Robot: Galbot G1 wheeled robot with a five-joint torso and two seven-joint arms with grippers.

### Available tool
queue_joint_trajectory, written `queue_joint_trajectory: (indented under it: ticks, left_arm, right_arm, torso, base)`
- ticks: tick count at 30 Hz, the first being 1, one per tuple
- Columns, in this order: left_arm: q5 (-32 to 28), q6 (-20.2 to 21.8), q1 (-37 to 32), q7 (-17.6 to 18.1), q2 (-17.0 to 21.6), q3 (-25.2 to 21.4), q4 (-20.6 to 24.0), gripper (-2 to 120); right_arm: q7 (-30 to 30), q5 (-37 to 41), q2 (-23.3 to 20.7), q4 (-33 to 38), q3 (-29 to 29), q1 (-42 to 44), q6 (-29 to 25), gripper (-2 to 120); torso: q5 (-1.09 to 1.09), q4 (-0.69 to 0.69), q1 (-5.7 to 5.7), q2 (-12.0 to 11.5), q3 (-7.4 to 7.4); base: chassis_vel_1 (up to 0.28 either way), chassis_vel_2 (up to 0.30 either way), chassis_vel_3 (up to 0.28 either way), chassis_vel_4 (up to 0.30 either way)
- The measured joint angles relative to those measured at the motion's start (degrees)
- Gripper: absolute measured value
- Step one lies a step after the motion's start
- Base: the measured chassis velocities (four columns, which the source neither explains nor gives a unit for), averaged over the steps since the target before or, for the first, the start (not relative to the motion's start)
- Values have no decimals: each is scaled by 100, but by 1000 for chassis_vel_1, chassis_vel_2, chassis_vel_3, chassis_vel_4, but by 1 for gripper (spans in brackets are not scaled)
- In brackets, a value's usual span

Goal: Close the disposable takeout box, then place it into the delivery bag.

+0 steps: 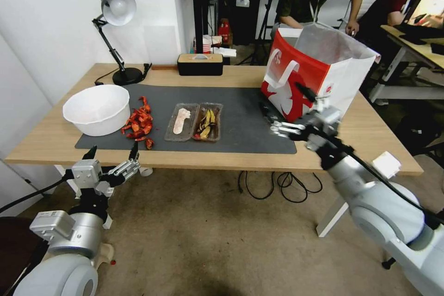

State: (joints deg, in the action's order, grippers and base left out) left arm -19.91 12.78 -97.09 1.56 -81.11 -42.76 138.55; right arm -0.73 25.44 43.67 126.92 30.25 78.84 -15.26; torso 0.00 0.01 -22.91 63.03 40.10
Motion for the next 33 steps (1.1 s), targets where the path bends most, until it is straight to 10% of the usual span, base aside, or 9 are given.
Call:
queue_joint_trajectory:
  ticks: [11, 28, 33]
  left_arm:
    - [-121, 0, -61, 14, 47, 6, 27, 100]
    - [-328, 100, -239, 20, 52, 211, 72, 100]
    - [-1716, 588, -20, 371, 354, 370, 211, 100]
  right_arm:
    - [967, 595, 984, -402, 1631, 2072, -1105, 100]
    - [1118, 530, 1697, -991, 788, 2307, -968, 100]
    - [1113, 395, 1721, -929, 707, 2374, -921, 100]
  torso:
    - [-1, -1, 0, 0, 0]
    - [-1, 0, -1, -1, 1]
    - [-1, -1, -1, -1, 1]
  base:
    - [0, 0, 0, 0]
    - [0, 0, 0, 0]
    - [0, 0, 0, 0]
